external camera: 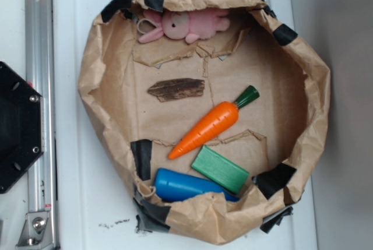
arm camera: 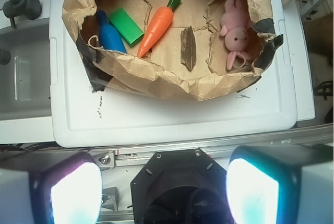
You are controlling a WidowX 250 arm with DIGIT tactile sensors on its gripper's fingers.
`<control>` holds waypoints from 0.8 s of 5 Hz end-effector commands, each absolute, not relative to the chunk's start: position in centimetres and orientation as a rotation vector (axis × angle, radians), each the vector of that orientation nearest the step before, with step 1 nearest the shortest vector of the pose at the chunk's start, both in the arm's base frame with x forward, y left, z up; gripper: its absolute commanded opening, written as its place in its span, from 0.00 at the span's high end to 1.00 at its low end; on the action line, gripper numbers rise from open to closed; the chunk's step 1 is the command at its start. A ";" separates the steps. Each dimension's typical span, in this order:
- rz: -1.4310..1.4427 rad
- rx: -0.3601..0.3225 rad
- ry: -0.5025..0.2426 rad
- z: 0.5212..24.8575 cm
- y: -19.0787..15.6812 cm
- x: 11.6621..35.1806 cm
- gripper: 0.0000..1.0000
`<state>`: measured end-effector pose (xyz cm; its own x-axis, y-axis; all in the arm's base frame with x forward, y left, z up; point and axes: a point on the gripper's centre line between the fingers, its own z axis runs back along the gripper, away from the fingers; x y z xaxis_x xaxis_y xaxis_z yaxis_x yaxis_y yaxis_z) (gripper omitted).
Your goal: Grab the wood chip.
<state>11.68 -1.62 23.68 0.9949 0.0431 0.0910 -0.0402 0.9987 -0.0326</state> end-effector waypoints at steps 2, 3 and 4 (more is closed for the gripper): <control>0.065 0.014 -0.171 19.4 -0.1 16.7 0.00; 0.054 0.069 -0.159 15.6 0.8 21.3 0.00; -0.014 0.031 -0.132 11.7 1.4 23.5 0.00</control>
